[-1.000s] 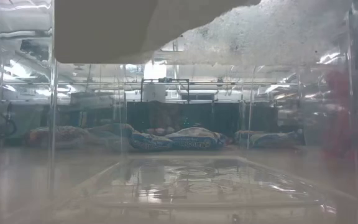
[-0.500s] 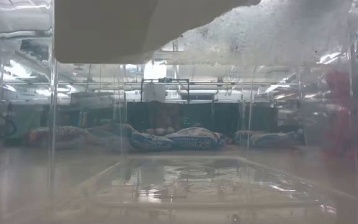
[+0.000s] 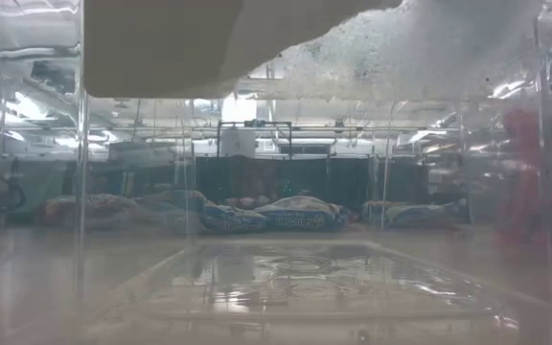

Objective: Sort Maruchan noodles
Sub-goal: Put the bottom left blue noodle pack into the left transparent bin

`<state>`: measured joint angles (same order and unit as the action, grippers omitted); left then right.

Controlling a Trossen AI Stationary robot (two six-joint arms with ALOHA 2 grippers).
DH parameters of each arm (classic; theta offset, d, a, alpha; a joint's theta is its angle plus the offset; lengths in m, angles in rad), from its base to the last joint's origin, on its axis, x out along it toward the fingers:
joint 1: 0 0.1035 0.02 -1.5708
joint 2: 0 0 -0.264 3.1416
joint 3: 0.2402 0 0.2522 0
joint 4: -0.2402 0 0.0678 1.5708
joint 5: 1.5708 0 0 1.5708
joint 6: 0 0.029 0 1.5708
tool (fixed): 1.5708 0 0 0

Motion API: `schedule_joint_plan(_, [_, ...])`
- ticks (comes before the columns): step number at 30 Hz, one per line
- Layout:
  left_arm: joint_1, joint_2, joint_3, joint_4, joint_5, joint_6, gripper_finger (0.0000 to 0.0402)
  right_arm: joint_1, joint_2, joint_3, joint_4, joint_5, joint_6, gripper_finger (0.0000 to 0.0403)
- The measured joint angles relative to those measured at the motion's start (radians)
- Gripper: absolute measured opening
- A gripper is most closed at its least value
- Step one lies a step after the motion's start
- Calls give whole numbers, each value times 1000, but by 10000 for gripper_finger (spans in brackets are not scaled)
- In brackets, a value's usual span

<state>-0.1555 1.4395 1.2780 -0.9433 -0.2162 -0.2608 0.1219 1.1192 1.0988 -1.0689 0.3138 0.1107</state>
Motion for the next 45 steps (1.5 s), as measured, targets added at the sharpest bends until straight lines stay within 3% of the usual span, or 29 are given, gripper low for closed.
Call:
schedule_joint_plan(7, [33, 1, -214, 18, 40, 192, 173, -37, -1, 0, 75, -1, -50, 279])
schedule_joint_plan(14, [48, 6, -378, 303, 33, 353, 226, -63, -1, 0, 146, -1, -54, 279])
schedule_joint_plan(18, [48, 24, -447, 370, 8, 412, 251, -67, -1, 0, 179, -1, -52, 279])
schedule_joint_plan(23, [39, 34, -516, 436, -68, 467, 246, -66, 0, 0, 229, 19, -59, 279])
schedule_joint_plan(33, [38, 33, -631, 601, -115, 625, 180, -67, 0, 0, 277, 138, 140, 279])
schedule_joint_plan(37, [39, 34, -631, 629, -121, 639, 123, -67, 0, 0, 283, 144, 220, 279])
schedule_joint_plan(42, [41, 33, -628, 683, -121, 639, 22, -67, 0, 0, 283, 159, 369, 279])
schedule_joint_plan(45, [41, 19, -581, 650, -121, 620, 11, -66, 0, 0, 283, 158, 437, 279])
